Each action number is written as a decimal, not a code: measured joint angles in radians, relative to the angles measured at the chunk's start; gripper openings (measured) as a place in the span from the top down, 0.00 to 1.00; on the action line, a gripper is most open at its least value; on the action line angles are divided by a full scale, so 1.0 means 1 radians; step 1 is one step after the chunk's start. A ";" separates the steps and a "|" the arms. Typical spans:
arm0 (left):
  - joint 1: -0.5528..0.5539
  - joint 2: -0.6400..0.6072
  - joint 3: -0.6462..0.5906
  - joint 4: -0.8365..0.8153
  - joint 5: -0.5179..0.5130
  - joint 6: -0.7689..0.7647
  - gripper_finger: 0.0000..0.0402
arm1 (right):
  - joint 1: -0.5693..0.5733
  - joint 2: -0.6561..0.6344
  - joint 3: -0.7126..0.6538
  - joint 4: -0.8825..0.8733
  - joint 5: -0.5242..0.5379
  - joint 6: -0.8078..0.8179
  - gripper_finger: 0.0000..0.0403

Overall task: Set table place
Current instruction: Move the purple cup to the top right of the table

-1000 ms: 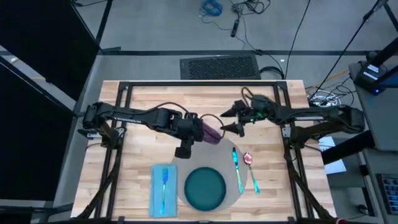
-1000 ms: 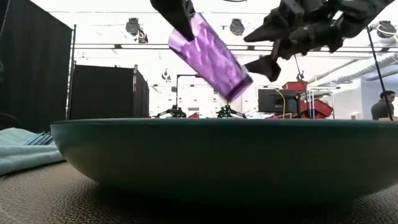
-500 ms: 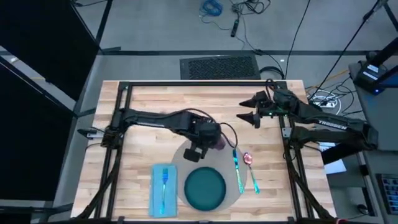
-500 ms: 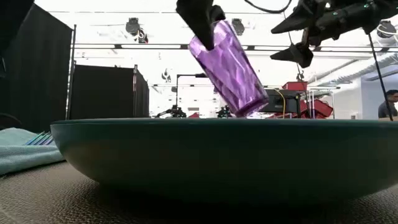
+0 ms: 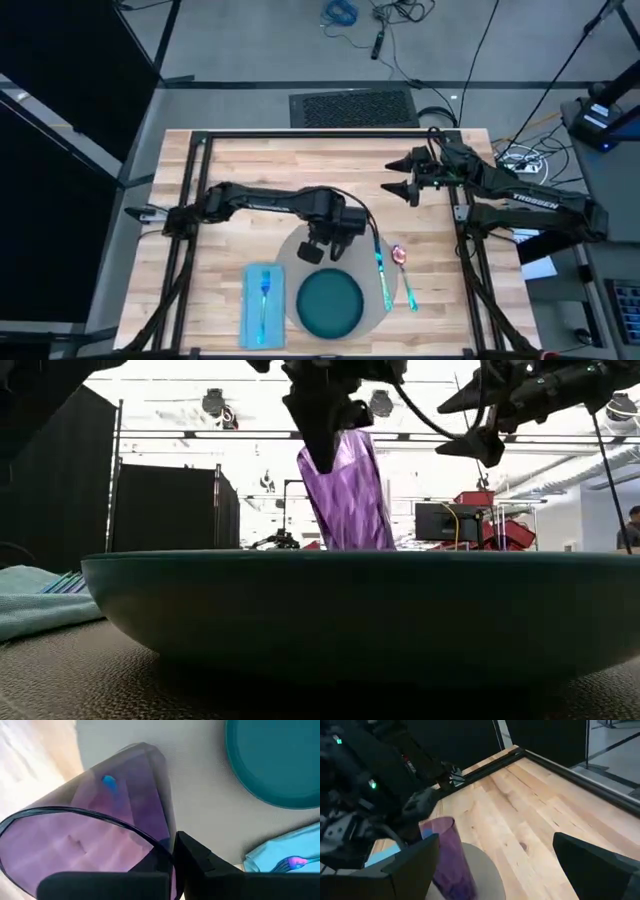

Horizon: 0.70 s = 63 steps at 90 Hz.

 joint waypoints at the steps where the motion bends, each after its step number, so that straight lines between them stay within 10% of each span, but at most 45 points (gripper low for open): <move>1: 0.000 0.000 0.000 -0.002 -0.002 0.000 1.00 | 0.000 0.000 0.000 0.000 0.000 0.000 0.08; 63: 0.005 -0.002 0.000 -0.004 -0.014 0.002 0.91 | 0.000 0.000 0.000 -0.003 -0.004 -0.005 0.08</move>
